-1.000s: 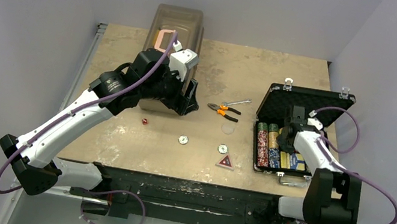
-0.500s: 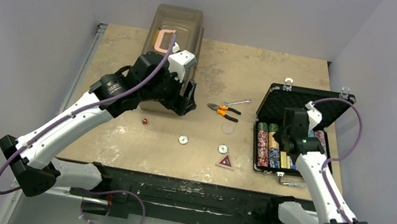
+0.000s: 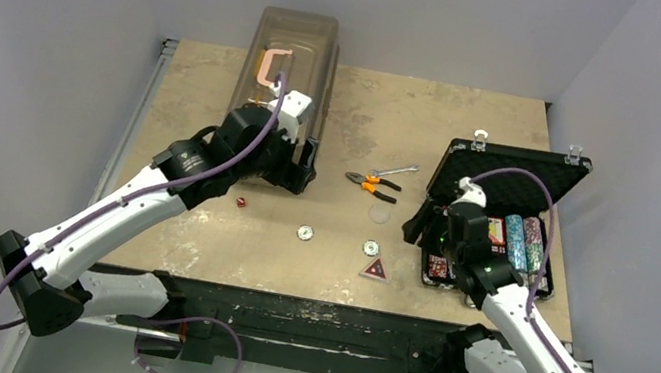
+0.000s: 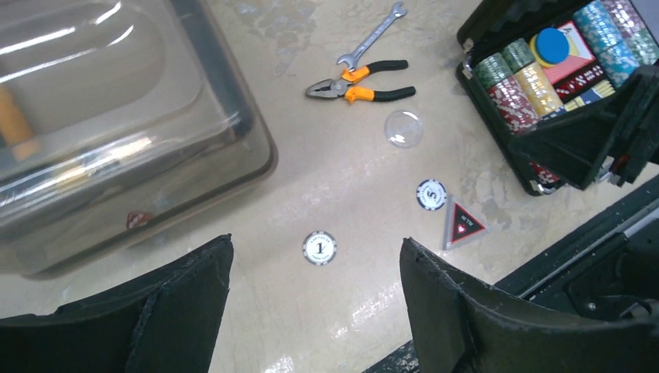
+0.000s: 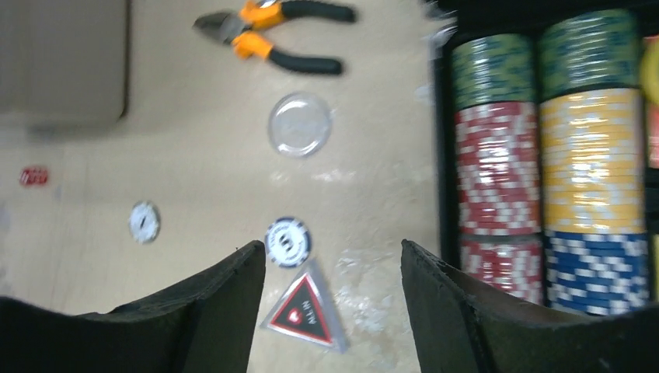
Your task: Pack up texas hold em set
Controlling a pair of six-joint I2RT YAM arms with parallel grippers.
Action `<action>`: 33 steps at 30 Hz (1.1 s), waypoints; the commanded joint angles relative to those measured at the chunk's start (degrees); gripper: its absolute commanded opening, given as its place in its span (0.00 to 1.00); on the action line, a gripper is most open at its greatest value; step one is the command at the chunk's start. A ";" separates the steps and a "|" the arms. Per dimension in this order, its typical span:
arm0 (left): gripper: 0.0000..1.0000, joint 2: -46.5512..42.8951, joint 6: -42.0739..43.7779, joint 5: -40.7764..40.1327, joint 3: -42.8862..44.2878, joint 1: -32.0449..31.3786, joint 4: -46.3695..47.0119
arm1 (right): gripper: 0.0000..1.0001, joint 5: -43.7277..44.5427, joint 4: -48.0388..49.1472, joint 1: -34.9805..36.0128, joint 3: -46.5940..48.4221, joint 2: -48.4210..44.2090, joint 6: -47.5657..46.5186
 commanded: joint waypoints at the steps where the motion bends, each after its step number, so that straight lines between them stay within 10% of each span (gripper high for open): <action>1: 0.76 -7.73 -4.58 -7.54 -6.47 -0.21 4.98 | 0.65 -6.55 9.31 4.81 -0.83 0.68 -4.51; 16: 0.79 -28.26 -41.12 -18.28 -33.95 0.87 -14.75 | 0.83 -11.28 12.49 7.59 -3.56 -1.16 -10.69; 22: 0.77 -22.67 -51.25 -20.97 -35.48 2.80 -16.80 | 0.83 -13.90 12.18 7.64 -3.23 -1.00 -11.11; 33: 0.72 -6.99 -41.27 -32.90 -40.01 4.43 12.79 | 0.83 -13.66 12.24 7.58 -3.81 -2.46 -10.97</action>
